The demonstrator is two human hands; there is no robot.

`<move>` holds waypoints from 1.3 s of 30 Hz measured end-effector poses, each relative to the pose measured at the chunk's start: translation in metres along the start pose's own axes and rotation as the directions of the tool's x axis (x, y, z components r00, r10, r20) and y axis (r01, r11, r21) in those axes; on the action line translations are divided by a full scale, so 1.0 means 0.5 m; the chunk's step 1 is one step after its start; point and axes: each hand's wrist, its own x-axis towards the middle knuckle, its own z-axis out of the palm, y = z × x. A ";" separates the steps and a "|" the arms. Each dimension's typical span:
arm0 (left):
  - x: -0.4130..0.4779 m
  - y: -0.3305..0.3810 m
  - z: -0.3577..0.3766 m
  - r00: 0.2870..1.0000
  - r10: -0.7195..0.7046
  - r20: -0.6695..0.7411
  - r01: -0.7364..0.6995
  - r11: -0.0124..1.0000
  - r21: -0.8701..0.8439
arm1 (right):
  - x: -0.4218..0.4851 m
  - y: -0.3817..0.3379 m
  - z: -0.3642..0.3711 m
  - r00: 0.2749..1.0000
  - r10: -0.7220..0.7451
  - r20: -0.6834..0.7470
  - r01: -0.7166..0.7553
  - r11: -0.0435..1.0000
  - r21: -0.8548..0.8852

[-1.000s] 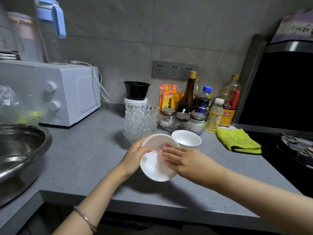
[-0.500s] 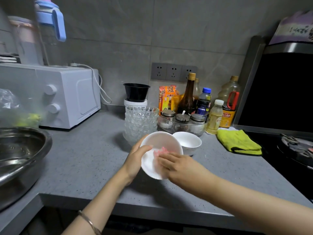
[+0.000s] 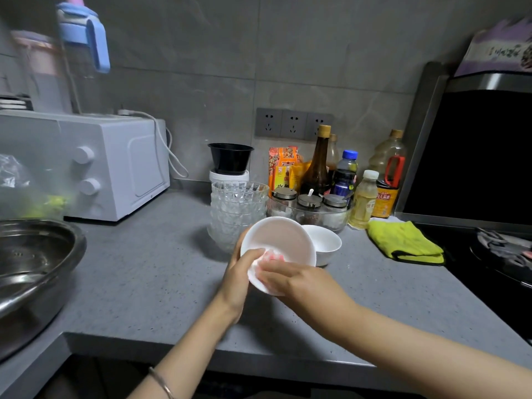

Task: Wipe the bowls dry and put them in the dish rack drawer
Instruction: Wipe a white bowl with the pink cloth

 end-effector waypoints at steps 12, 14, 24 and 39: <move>0.002 0.004 -0.013 0.995 0.011 0.102 -0.022 0.994 0.111 | -0.010 0.026 -0.020 0.982 -0.169 0.079 0.187 0.888 -0.420; 0.000 -0.003 -0.001 0.999 0.034 0.015 -0.035 0.998 0.055 | -0.002 0.005 -0.010 0.995 -0.022 0.095 0.050 0.954 -0.295; 0.013 0.043 -0.023 0.980 -0.056 0.192 0.011 0.973 0.231 | -0.011 0.020 -0.023 0.971 -0.165 0.173 0.228 0.855 -0.466; 0.013 0.020 -0.034 0.970 0.014 0.241 -0.078 0.963 0.259 | -0.009 0.081 -0.081 0.898 -0.231 0.374 0.358 0.878 -0.319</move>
